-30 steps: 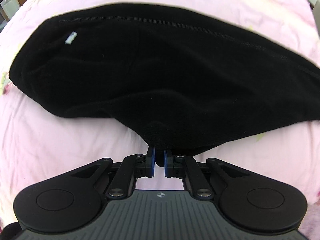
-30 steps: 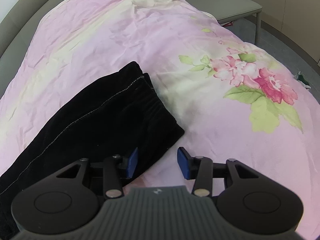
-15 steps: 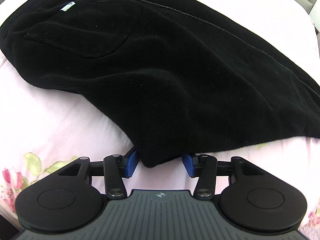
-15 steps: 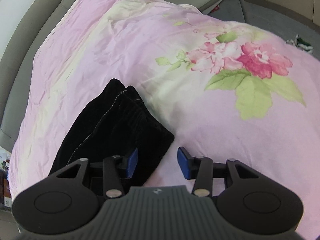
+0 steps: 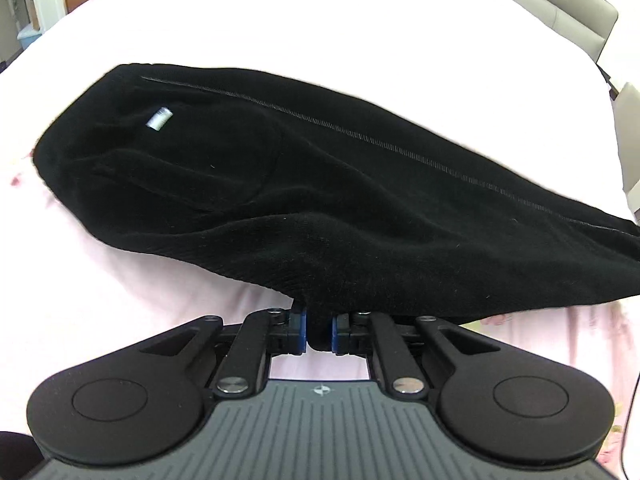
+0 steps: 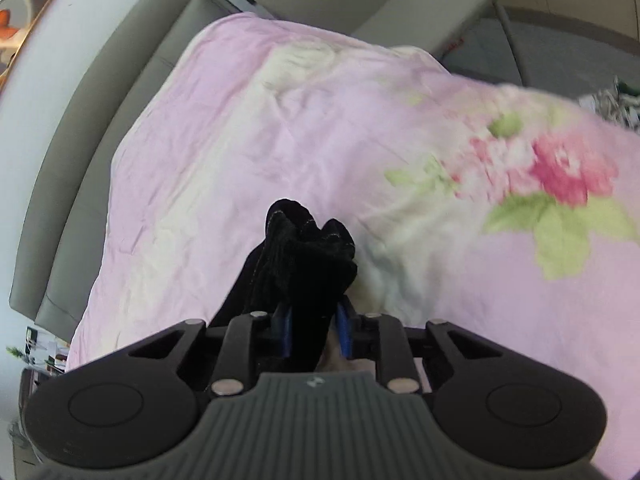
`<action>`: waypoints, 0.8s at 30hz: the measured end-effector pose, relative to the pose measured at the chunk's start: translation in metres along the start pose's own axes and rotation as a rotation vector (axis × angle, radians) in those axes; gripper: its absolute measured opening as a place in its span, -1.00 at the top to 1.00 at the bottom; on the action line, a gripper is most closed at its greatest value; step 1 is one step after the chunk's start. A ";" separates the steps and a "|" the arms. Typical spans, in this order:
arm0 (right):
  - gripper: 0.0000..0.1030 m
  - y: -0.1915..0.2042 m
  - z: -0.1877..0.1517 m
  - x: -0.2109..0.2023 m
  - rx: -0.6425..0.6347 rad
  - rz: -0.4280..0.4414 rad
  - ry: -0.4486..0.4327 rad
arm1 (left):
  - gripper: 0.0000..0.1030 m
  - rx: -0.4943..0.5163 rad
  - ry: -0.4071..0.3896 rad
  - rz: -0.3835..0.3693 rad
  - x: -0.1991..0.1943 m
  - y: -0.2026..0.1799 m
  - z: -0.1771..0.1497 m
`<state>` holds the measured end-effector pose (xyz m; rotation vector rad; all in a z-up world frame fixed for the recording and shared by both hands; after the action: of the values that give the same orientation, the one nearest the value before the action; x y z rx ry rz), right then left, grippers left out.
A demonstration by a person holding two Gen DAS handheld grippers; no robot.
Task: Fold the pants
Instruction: 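Lift the cuffs with the right tool and lay them over the folded pants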
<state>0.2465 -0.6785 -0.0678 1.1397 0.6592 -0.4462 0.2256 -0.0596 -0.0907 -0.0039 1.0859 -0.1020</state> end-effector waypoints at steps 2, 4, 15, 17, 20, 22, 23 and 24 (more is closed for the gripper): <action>0.68 0.011 0.004 -0.015 -0.014 -0.020 -0.021 | 0.79 -0.023 0.047 -0.019 -0.002 0.005 0.003; 0.68 0.006 0.006 -0.024 0.015 -0.044 -0.030 | 0.79 -0.029 0.094 -0.035 0.000 0.006 -0.006; 0.67 -0.109 -0.026 0.011 0.108 -0.226 0.021 | 0.79 0.040 0.274 0.018 0.091 0.003 -0.051; 0.67 -0.108 -0.026 0.015 0.103 -0.237 0.023 | 0.77 0.054 0.285 0.026 0.104 -0.001 -0.049; 0.66 -0.102 -0.023 0.013 0.091 -0.249 0.033 | 0.55 0.173 0.300 0.052 0.101 -0.011 -0.045; 0.66 -0.095 -0.022 0.008 0.069 -0.249 0.038 | 0.25 0.230 0.298 0.045 0.094 -0.012 -0.041; 0.66 -0.091 -0.021 0.005 0.054 -0.247 0.038 | 0.04 0.259 0.307 0.047 0.088 -0.012 -0.041; 0.65 -0.083 -0.021 0.002 0.020 -0.243 0.036 | 0.01 0.287 0.311 0.040 0.083 -0.012 -0.041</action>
<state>0.1895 -0.6889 -0.1313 1.0929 0.8306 -0.6406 0.2270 -0.0771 -0.1823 0.3000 1.3730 -0.2278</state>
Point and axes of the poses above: each gripper's, at about its wrist camera, not at the fingertips, and x roughly the way its jaws point, y to its left, z to its top, the point moved 5 cm from there along x, roughly the way its jaws point, and after that the axes turned 14 degrees about x, right-handed, at the moved point
